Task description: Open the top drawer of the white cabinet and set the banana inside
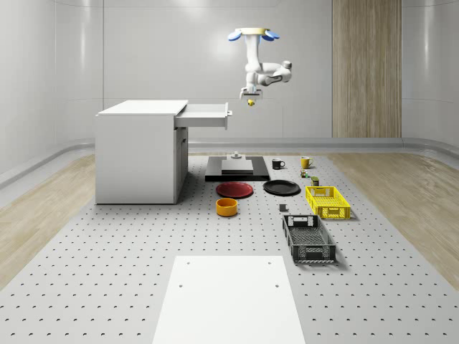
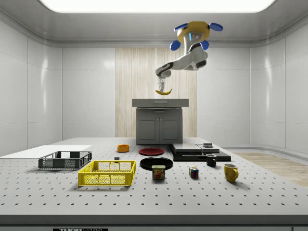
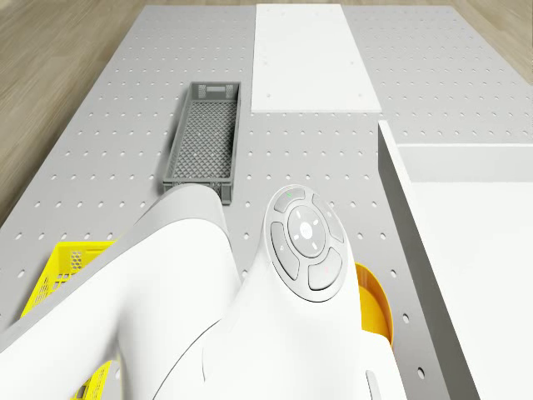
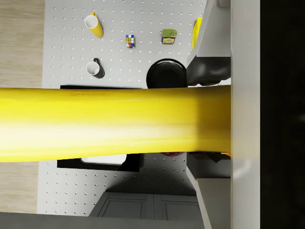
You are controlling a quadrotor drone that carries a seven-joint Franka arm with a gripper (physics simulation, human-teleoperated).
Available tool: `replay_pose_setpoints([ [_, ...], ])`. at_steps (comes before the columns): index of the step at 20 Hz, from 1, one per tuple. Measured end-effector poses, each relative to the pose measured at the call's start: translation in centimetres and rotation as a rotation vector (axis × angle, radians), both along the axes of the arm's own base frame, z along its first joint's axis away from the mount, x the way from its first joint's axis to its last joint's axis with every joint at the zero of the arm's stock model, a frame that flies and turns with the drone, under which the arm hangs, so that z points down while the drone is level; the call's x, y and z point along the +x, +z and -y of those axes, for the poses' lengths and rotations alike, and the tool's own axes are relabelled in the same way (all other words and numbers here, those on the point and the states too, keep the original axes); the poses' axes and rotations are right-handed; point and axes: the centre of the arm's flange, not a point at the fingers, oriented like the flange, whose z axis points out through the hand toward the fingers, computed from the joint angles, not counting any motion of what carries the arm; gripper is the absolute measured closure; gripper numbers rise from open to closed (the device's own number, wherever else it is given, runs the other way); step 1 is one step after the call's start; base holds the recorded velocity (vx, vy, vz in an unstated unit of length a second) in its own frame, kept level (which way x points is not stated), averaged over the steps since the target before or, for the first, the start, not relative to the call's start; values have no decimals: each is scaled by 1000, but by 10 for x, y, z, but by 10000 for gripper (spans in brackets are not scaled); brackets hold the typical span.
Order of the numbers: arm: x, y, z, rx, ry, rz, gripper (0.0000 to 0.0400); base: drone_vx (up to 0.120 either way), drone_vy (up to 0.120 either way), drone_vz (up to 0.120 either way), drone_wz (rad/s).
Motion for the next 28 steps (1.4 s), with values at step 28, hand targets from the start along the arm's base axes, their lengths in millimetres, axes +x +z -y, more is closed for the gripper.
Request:
replay_pose_setpoints([
  [28, 0, 0, 0, 0, 0, 0, 210, 0, -120, 23, 0],
])
